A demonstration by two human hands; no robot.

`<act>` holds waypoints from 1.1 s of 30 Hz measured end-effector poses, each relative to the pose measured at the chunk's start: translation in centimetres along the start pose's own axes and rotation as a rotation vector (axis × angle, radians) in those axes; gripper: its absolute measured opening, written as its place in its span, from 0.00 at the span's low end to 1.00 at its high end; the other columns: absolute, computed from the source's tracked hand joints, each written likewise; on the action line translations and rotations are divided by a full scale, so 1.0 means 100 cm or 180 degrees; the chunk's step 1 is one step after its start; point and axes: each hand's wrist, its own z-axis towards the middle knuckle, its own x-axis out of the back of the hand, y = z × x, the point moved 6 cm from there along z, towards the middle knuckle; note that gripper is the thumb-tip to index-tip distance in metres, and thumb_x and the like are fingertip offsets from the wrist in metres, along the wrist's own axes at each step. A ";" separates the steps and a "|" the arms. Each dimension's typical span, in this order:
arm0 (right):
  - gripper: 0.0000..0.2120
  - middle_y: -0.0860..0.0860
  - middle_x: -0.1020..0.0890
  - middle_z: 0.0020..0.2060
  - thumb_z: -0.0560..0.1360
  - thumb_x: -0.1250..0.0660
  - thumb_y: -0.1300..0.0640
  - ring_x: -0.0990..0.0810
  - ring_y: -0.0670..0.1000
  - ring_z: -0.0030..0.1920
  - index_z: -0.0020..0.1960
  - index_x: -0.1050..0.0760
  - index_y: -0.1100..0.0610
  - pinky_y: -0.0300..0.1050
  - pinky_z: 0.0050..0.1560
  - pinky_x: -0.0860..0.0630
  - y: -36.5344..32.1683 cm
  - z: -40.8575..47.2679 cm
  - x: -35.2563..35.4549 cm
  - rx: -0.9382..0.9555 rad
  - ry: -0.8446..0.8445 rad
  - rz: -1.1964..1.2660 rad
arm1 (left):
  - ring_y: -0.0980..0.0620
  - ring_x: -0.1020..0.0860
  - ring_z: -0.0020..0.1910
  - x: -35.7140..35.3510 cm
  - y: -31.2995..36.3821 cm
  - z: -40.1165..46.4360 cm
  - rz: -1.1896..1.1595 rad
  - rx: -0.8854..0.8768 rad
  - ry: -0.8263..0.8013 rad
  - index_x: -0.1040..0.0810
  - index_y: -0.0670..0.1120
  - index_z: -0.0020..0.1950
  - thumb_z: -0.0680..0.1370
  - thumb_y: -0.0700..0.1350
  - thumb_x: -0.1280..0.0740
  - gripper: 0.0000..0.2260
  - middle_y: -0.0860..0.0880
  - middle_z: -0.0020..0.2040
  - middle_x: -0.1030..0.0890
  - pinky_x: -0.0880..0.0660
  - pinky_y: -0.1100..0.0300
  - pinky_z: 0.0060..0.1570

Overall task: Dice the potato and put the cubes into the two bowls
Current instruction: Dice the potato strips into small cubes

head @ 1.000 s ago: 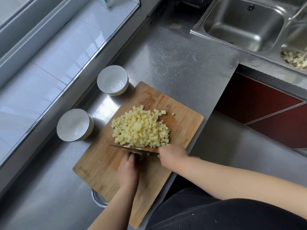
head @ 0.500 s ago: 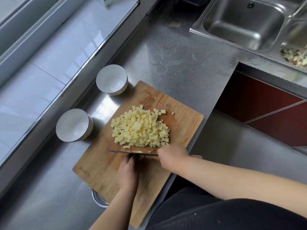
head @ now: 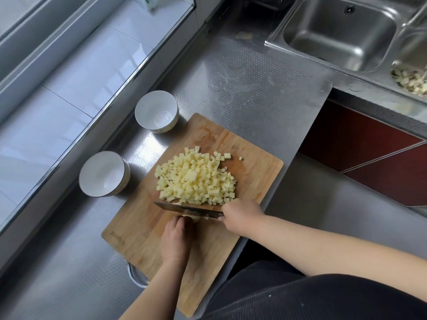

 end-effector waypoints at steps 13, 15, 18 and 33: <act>0.11 0.55 0.20 0.48 0.78 0.42 0.66 0.22 0.56 0.43 0.54 0.23 0.59 0.41 0.29 0.36 -0.015 -0.007 -0.007 -0.0005 -0.0096 -0.0318 | 0.38 0.18 0.43 -0.004 -0.007 -0.004 0.0224 -0.0289 -0.0175 0.16 0.39 0.48 0.61 0.29 0.22 0.17 0.39 0.47 0.17 0.19 0.49 0.34; 0.11 0.55 0.20 0.50 0.78 0.42 0.66 0.21 0.57 0.48 0.55 0.23 0.59 0.42 0.33 0.32 -0.016 -0.005 -0.009 -0.0064 -0.0118 -0.0310 | 0.38 0.18 0.42 -0.003 -0.009 -0.003 0.0325 -0.0396 -0.0219 0.16 0.39 0.48 0.61 0.30 0.22 0.17 0.40 0.48 0.17 0.20 0.50 0.31; 0.09 0.55 0.20 0.50 0.79 0.41 0.64 0.21 0.57 0.49 0.55 0.24 0.59 0.43 0.36 0.31 -0.013 -0.002 -0.010 -0.0132 -0.0112 -0.0234 | 0.39 0.21 0.40 0.005 -0.007 -0.003 0.0456 -0.0653 0.0042 0.19 0.40 0.46 0.70 0.37 0.26 0.07 0.41 0.45 0.19 0.23 0.52 0.29; 0.09 0.55 0.20 0.51 0.81 0.42 0.61 0.21 0.58 0.51 0.56 0.24 0.59 0.44 0.40 0.30 -0.012 0.000 -0.013 -0.0092 0.0048 -0.0326 | 0.47 0.25 0.48 0.120 -0.014 0.081 -0.0865 0.0825 0.0675 0.20 0.42 0.45 0.82 0.43 0.46 0.16 0.46 0.46 0.20 0.33 0.55 0.48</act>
